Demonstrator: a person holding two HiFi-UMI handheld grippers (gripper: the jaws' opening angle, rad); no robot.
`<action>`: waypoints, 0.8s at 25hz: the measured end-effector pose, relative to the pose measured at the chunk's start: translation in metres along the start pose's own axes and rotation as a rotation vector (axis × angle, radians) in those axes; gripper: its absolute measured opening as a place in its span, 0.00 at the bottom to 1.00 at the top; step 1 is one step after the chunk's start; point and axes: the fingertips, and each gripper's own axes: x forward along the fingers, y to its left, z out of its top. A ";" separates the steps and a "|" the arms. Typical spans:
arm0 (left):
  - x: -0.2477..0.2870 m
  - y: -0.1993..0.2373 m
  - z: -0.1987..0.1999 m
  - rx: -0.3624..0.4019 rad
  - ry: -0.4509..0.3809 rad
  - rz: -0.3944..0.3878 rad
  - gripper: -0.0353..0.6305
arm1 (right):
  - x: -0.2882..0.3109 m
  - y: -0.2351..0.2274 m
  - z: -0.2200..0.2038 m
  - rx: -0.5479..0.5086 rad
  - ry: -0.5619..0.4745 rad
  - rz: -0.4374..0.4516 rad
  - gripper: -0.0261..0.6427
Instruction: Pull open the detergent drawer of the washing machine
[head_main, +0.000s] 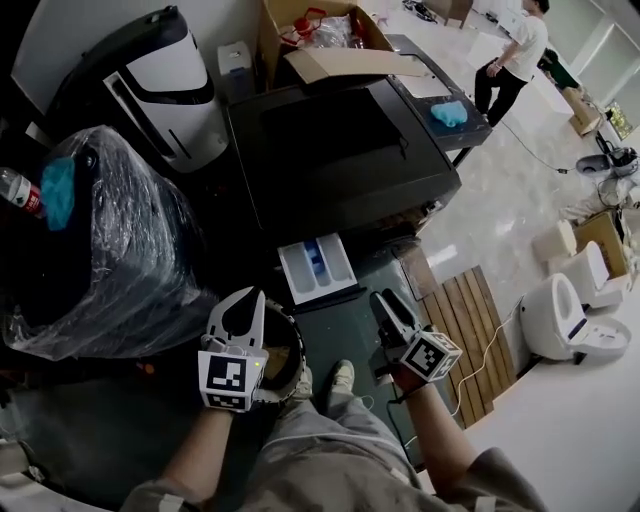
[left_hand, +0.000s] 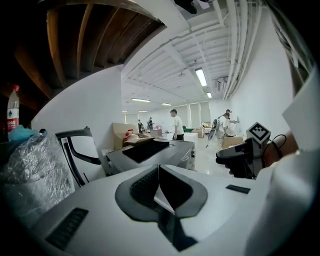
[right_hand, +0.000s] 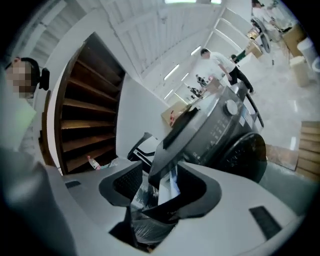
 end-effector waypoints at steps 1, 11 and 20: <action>-0.002 0.001 0.006 0.001 -0.007 0.003 0.09 | -0.002 0.011 0.010 -0.036 -0.009 0.011 0.38; -0.023 0.005 0.072 0.064 -0.094 0.035 0.09 | -0.027 0.138 0.093 -0.450 -0.088 0.147 0.16; -0.058 -0.013 0.150 0.148 -0.270 0.021 0.09 | -0.050 0.219 0.129 -0.823 -0.141 0.163 0.12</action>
